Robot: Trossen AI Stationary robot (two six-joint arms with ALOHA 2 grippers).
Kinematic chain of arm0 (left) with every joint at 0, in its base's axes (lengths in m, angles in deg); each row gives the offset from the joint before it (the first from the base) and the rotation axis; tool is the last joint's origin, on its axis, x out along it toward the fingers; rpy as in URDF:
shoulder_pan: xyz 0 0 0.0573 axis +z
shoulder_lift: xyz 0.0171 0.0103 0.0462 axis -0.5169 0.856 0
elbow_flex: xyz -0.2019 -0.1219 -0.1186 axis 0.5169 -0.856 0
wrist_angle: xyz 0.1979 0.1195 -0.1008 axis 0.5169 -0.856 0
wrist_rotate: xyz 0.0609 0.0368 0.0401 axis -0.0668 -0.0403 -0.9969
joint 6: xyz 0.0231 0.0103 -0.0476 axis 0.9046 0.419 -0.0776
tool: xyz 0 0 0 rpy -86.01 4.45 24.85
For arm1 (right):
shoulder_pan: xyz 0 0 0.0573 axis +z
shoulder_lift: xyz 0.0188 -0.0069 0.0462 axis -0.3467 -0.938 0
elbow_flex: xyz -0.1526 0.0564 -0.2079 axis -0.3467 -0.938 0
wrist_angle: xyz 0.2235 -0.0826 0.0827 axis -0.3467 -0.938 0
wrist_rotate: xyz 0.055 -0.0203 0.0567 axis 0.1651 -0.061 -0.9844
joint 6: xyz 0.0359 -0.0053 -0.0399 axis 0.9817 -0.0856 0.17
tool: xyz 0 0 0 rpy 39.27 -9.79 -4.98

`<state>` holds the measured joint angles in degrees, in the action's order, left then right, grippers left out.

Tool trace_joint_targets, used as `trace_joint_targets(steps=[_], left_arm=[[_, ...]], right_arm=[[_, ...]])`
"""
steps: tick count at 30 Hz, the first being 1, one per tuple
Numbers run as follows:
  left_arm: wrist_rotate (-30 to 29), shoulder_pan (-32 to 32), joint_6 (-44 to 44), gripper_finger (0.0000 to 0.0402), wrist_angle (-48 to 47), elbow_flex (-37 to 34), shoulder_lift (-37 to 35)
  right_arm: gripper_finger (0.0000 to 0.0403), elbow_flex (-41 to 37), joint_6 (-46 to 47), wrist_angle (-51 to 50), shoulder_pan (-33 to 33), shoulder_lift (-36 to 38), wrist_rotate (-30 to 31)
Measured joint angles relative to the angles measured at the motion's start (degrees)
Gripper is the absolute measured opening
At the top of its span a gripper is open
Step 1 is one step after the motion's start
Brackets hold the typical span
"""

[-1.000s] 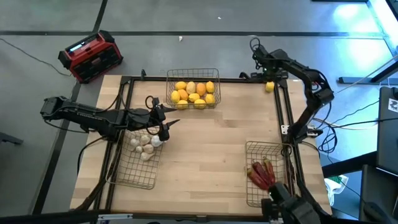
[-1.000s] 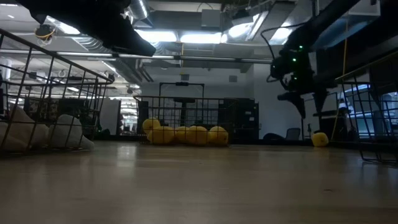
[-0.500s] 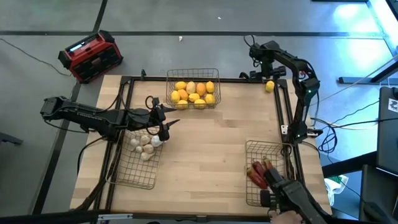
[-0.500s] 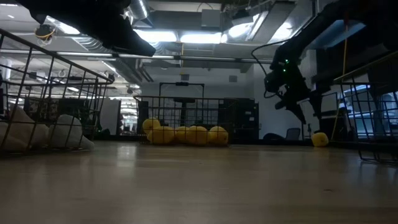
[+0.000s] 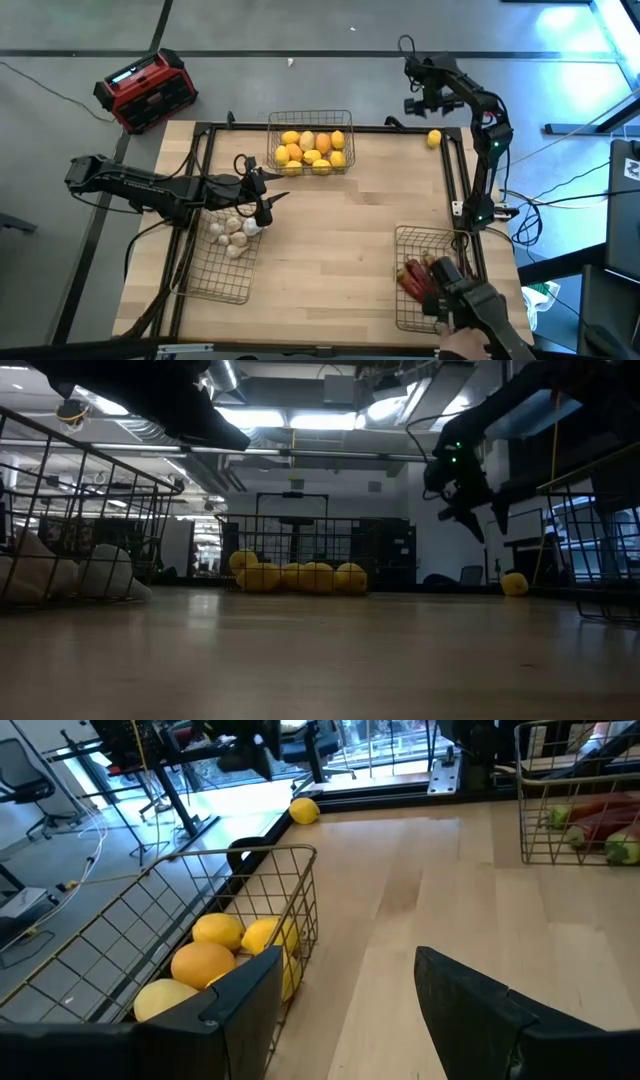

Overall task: Sort produce into baskets
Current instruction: Put the lemon into the top wire basket

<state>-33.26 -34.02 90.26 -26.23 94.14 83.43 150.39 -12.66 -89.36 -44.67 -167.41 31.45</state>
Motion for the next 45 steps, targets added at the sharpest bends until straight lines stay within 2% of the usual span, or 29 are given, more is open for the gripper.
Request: trace_joint_targets(steps=[3, 8, 11, 15, 22, 31, 38, 42, 44, 45], left_arm=[[0.0, 0.0, -0.08, 0.0223, 0.0, 0.0, 0.0], [0.0, 0.0, -0.42, 0.0223, -0.01, 0.0, 0.0], [0.01, 0.0, -0.65, 0.0223, -0.02, 0.0, 0.0], [0.0, 0.0, -0.68, 0.0223, -0.02, 0.0, 0.0], [0.0, 0.0, -0.33, 0.0223, -0.02, 0.0, 0.0], [0.02, 0.0, -0.37, 0.0223, -0.15, 0.0, 0.0], [0.02, 0.0, -0.39, 0.0224, -0.22, 0.0, 0.0], [0.02, 0.0, -0.41, 0.0224, -0.22, 0.0, 0.0], [0.0, 0.0, -0.42, 0.0224, -0.24, 0.0, 0.0], [0.02, 0.0, -0.42, 0.0224, -0.24, 0.0, 0.0]], right_arm=[[0.0248, 0.9, -0.28, 4.59, -0.04, 0.02, 3.34], [0.0248, -0.37, -2.29, 13.56, -0.05, -0.03, 3.75], [0.0248, -0.41, -2.61, 15.27, -0.37, -1.53, 4.14], [0.0248, -0.45, -2.62, 13.23, -1.29, -4.98, 3.5], [0.0248, -0.5, -1.4, 2.41, -1.84, -9.67, 5.13], [0.0248, -0.43, 0.39, 2.65, -1.42, -10.19, 7.13], [0.0248, -0.43, 0.21, 1.25, -1.02, -10.6, 5.35], [0.0248, -0.43, 0.47, -0.49, -0.2, -12.7, 6.44], [0.0248, -0.39, 0.59, -1.65, -0.3, -14.79, 4.01], [0.0248, -0.43, 0.87, -2.48, -0.26, -15.84, 4.9]])
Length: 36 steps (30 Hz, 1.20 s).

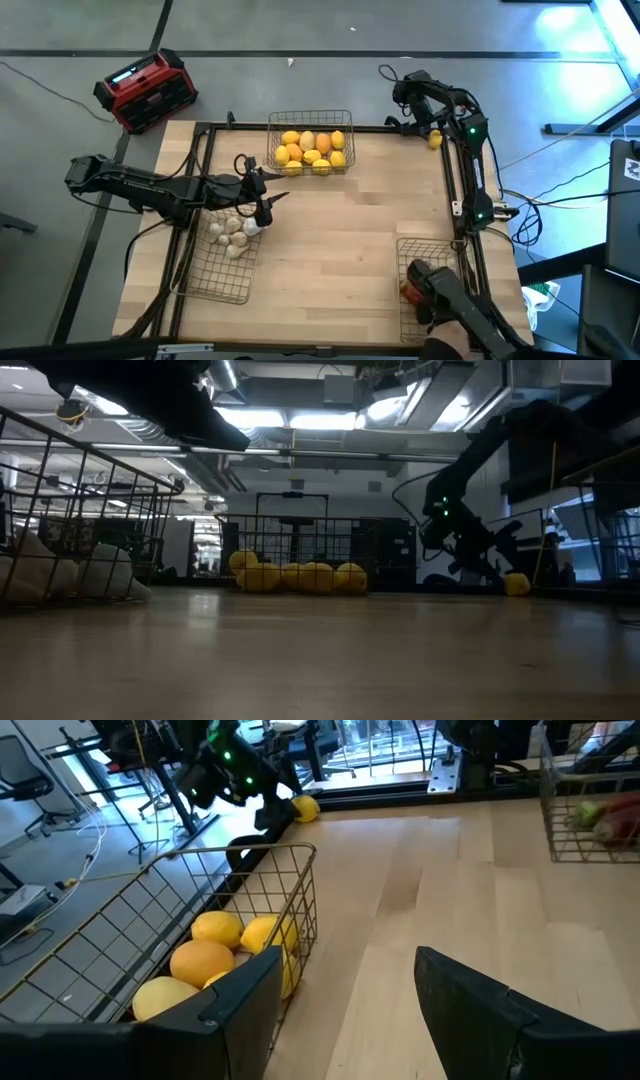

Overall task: Sort produce into baskets
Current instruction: Put the lemon into the top wire basket

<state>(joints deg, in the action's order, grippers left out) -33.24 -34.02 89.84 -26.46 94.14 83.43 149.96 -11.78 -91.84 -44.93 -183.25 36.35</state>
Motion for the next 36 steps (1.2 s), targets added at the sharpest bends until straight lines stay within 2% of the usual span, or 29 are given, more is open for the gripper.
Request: trace_joint_targets(steps=[3, 10, 14, 25, 30, 36], left_arm=[[0.0, 0.0, 0.04, 0.0224, -0.27, 0.0, 0.0], [0.0, 0.0, 1.0, 0.0224, -0.05, 0.0, 0.0], [-0.02, 0.0, 1.01, 0.0224, 0.0, 0.0, 0.0], [-0.02, 0.0, 1.45, 0.0224, -0.01, 0.0, 0.0], [-0.02, 0.0, 1.76, 0.0224, 0.04, 0.0, 0.0], [-0.02, 0.0, 1.75, 0.0224, 0.02, 0.0, 0.0]], right_arm=[[0.0248, 0.0, 1.47, -1.25, 0.48, -1.43, 3.37], [0.0248, 0.02, 1.6, -1.44, 0.66, -1.45, 3.54], [0.0248, 0.02, 1.16, -1.42, 0.72, -1.45, 0.04], [0.0245, 0.02, -2.52, -1.73, 0.72, -1.05, -2.43], [0.0216, 0.07, -6.27, 0.56, 0.74, 0.8, -6.88], [0.0183, 0.1, -6.4, 3.2, 0.74, 1.28, -10.55]])
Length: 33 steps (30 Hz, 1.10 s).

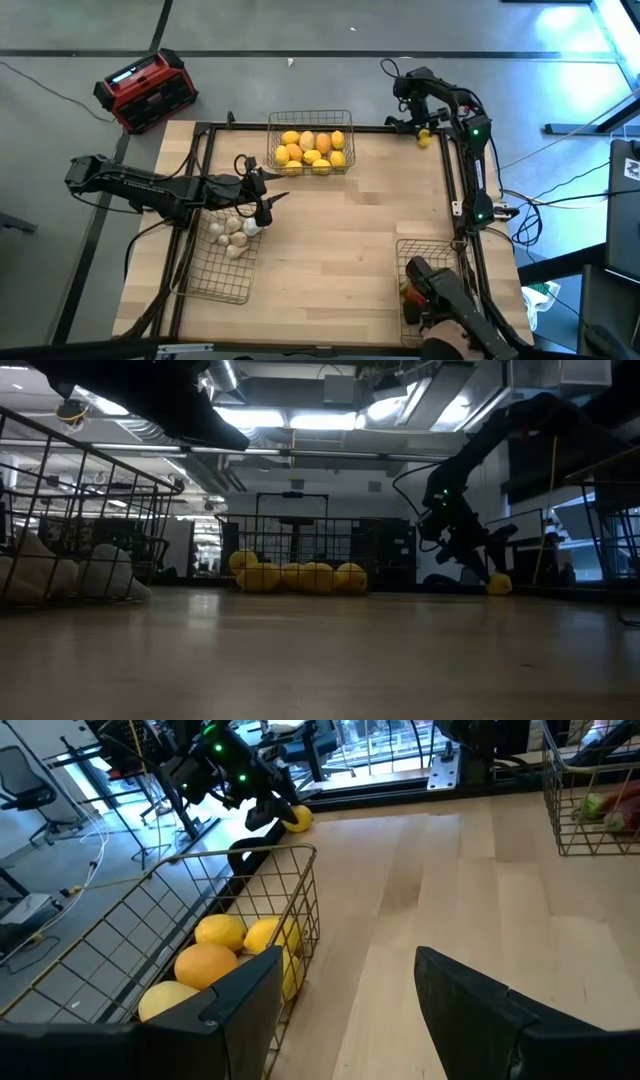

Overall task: Sort produce into baskets
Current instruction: Put the lemon into the top wire basket

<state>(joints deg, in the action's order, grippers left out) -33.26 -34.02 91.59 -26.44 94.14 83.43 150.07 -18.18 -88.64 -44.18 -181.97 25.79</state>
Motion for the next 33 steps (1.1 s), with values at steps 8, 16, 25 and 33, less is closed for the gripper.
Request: trace_joint_targets(steps=[8, 16, 25, 33], left_arm=[[0.0, 0.0, 0.0, 0.0224, 0.0, 0.0, 0.0], [0.0, 0.0, -0.02, 0.0223, -0.66, 0.0, 0.0], [0.0, 0.0, -0.22, 0.0223, -1.23, 0.0, 0.0], [0.0, 0.0, 0.26, 0.0223, -0.99, 0.0, 0.0]], right_arm=[[0.0198, -0.02, 0.65, 0.55, 0.0, -0.11, -0.71], [0.026, -0.11, 1.22, 2.44, 0.06, -0.39, -0.32], [0.0281, -5.42, 0.44, 7.21, -0.07, 0.02, -5.76], [0.0213, -2.97, -1.26, 5.78, 0.04, -0.45, -3.9]])
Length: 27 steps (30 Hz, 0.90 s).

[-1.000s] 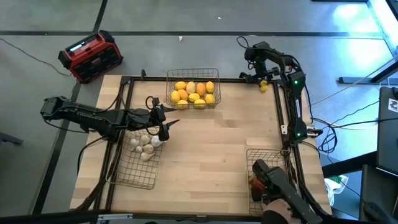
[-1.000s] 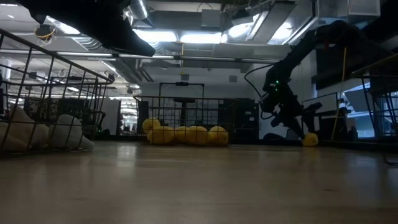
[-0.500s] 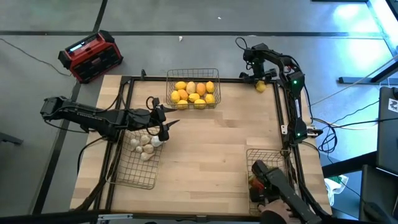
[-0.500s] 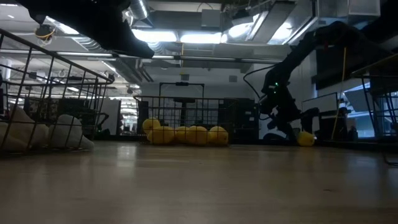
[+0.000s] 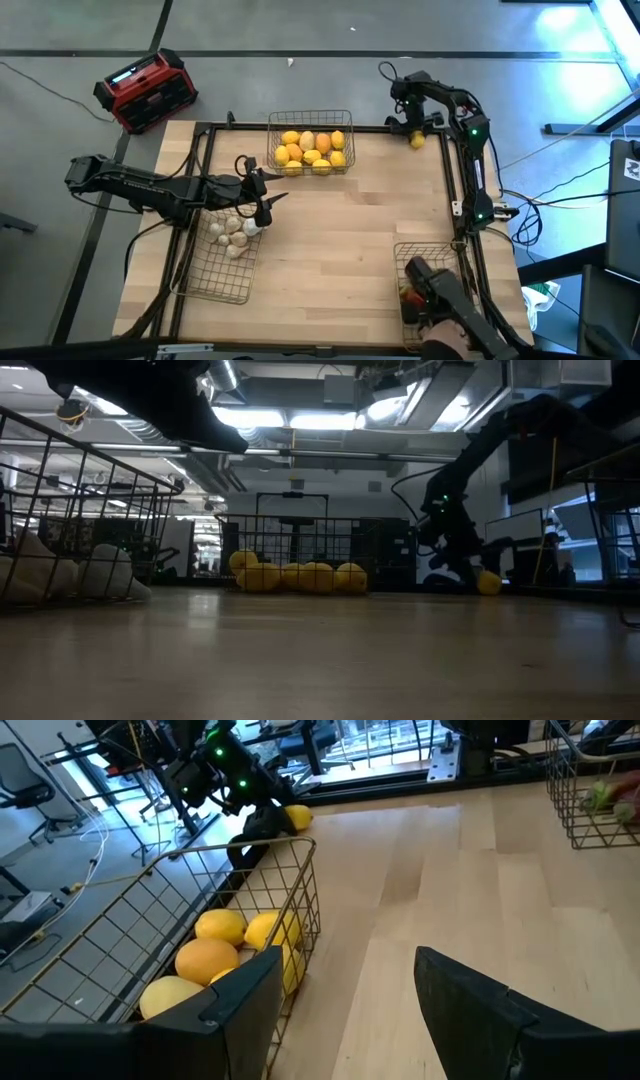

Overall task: Sort produce into baskets
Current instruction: Put the lemon into the top wire basket

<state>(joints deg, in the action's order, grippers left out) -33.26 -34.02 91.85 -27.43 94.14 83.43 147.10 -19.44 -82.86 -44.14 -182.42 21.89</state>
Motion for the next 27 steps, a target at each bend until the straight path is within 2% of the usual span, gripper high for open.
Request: trace_joint_targets(steps=[4, 13, 18, 22, 27], left_arm=[[0.0, 0.0, -0.04, 0.0223, -0.02, 0.0, 0.0], [0.0, 0.0, 0.07, 0.0223, -0.02, 0.0, 0.01], [-0.01, 0.0, 2.9, 0.0223, 0.0, 0.0, 0.01], [0.0, 0.0, 3.11, 0.0223, 0.0, 0.0, 0.02], [-0.02, 0.0, 4.31, 0.0223, -0.41, 0.0, 0.01]], right_arm=[[0.0185, 2.96, -0.34, -1.43, -0.02, -0.2, 1.17], [0.0189, 14.04, -2.2, -11.93, 2.57, -0.17, 6.32], [0.0189, 20.14, -3.54, -11.64, 5.64, 2.38, 7.02], [0.019, 25.34, -4.72, -11.04, 7.58, 4.65, 11.57], [0.019, 31.68, -4.87, -10.67, 9.62, 7.62, 10.58]])
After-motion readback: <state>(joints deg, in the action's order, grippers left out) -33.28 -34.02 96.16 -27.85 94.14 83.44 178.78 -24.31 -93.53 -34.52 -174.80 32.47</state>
